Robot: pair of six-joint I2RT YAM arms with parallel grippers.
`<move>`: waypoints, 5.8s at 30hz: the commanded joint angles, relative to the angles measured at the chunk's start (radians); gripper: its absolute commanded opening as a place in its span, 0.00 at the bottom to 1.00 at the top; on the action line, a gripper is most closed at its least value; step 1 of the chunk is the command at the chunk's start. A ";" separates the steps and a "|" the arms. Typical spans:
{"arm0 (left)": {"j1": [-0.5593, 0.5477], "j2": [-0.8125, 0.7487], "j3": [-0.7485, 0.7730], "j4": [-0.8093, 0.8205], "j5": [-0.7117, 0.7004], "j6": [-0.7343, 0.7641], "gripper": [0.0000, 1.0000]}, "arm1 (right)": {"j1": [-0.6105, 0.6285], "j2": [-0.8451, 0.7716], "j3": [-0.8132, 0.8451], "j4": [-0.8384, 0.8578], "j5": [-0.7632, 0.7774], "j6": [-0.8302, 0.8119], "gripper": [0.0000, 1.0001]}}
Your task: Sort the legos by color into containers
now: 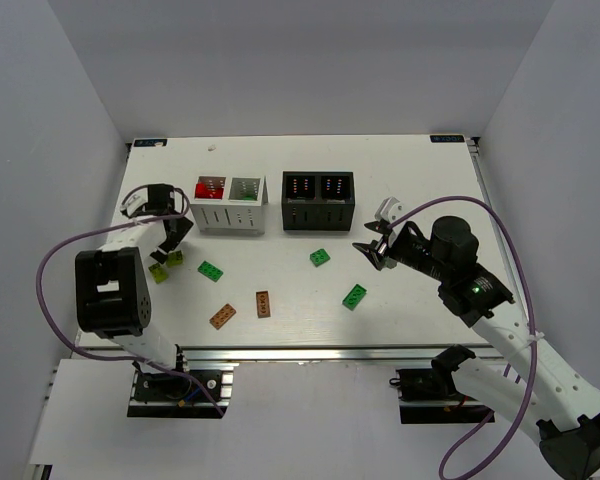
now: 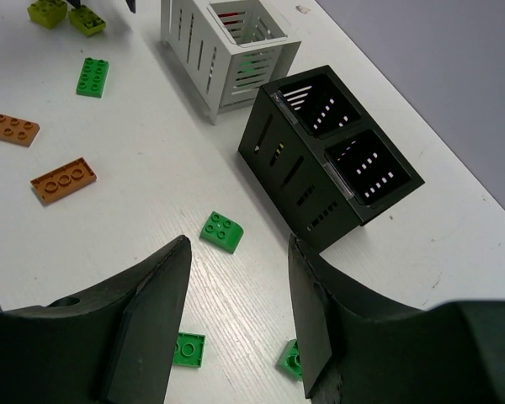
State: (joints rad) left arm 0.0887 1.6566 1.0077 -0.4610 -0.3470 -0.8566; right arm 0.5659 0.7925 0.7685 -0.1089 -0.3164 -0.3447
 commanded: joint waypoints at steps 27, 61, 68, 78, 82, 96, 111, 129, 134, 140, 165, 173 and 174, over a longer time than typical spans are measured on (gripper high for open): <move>-0.044 -0.130 -0.092 -0.018 -0.014 0.073 0.95 | 0.005 -0.027 -0.005 0.032 -0.003 -0.002 0.56; -0.044 -0.029 -0.075 0.013 0.000 0.136 0.83 | 0.003 -0.044 -0.008 0.034 -0.007 0.001 0.56; -0.043 -0.052 -0.090 0.039 0.069 0.146 0.73 | 0.005 -0.042 -0.009 0.034 -0.009 0.001 0.56; -0.044 -0.066 -0.104 0.051 0.095 0.153 0.58 | 0.005 -0.049 -0.008 0.035 -0.007 0.003 0.56; -0.044 -0.086 -0.115 0.042 0.109 0.126 0.51 | 0.005 -0.050 -0.008 0.034 -0.007 0.003 0.56; -0.043 -0.378 -0.193 0.036 0.210 0.096 0.19 | 0.005 -0.056 -0.009 0.038 0.002 0.000 0.56; -0.222 -0.554 -0.143 0.133 0.531 0.054 0.15 | 0.005 -0.044 -0.011 0.040 0.013 -0.008 0.56; -0.705 -0.147 0.299 0.096 0.249 0.204 0.14 | 0.005 -0.039 -0.020 0.054 0.042 -0.022 0.56; -0.722 0.014 0.466 0.056 0.221 0.264 0.14 | 0.005 -0.042 -0.023 0.057 0.048 -0.025 0.56; -0.728 0.126 0.578 0.041 0.244 0.289 0.14 | 0.003 -0.042 -0.026 0.057 0.051 -0.028 0.56; -0.738 0.181 0.614 0.064 0.318 0.381 0.15 | 0.005 -0.036 -0.029 0.061 0.062 -0.040 0.57; -0.738 0.149 0.572 0.093 0.345 0.387 0.15 | 0.006 -0.024 -0.029 0.061 0.065 -0.045 0.57; -0.738 0.144 0.569 0.091 0.345 0.387 0.15 | 0.003 -0.024 -0.031 0.061 0.065 -0.045 0.57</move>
State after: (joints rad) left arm -0.6441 1.8736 1.5902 -0.4038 -0.0204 -0.4828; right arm 0.5659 0.7685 0.7395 -0.0948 -0.2630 -0.3779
